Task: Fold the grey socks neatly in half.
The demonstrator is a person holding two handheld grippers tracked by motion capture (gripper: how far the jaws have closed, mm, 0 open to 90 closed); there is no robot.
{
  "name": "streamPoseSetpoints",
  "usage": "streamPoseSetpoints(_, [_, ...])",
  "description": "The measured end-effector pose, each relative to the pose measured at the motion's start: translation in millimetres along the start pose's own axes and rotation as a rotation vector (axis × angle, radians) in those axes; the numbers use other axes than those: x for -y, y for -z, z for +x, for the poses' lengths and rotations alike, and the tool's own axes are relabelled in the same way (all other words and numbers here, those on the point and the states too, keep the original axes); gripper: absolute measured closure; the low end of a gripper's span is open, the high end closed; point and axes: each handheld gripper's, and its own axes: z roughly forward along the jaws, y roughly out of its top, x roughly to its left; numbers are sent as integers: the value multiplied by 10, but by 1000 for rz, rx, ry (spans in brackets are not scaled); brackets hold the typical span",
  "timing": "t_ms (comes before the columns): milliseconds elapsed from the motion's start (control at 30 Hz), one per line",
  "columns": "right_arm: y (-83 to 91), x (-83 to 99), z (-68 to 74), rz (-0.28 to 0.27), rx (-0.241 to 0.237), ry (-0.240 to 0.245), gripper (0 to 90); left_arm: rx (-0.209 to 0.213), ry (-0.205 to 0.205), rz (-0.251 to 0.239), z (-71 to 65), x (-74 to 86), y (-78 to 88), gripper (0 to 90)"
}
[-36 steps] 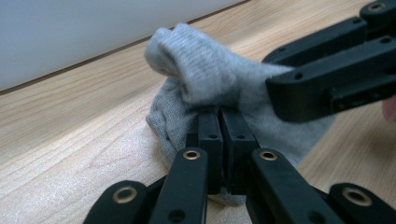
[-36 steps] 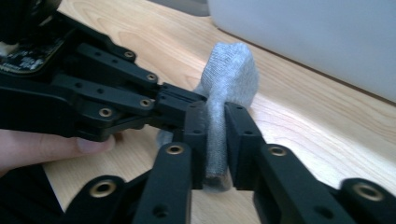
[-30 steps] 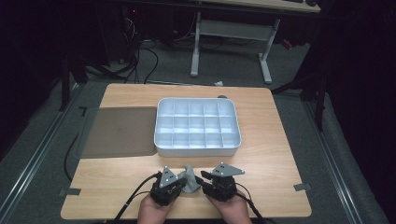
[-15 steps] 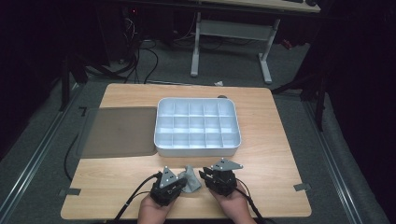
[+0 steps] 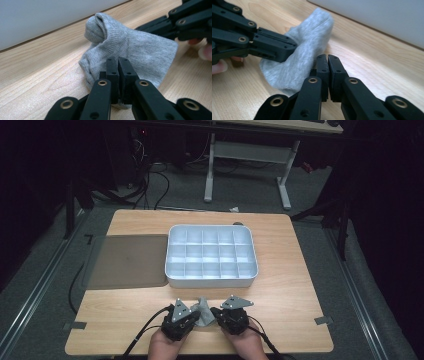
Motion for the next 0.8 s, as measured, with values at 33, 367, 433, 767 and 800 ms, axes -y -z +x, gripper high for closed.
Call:
streamPoseSetpoints(33, [-9,0,18,1,-6,2,889,0,2,-1,1,0,-1,872])
streamPoseSetpoints(367, [19,-68,218,-47,-53,47,900,0,7,-1,6,8,11,875])
streamPoseSetpoints(433, [27,-67,238,-57,-55,55,900,-2,6,-1,4,8,9,874])
streamPoseSetpoints(767, [25,-33,133,-56,-41,26,900,59,68,-36,74,20,47,773])
streamPoseSetpoints(800, [25,-28,116,-57,-40,24,900,67,76,-46,84,21,58,755])
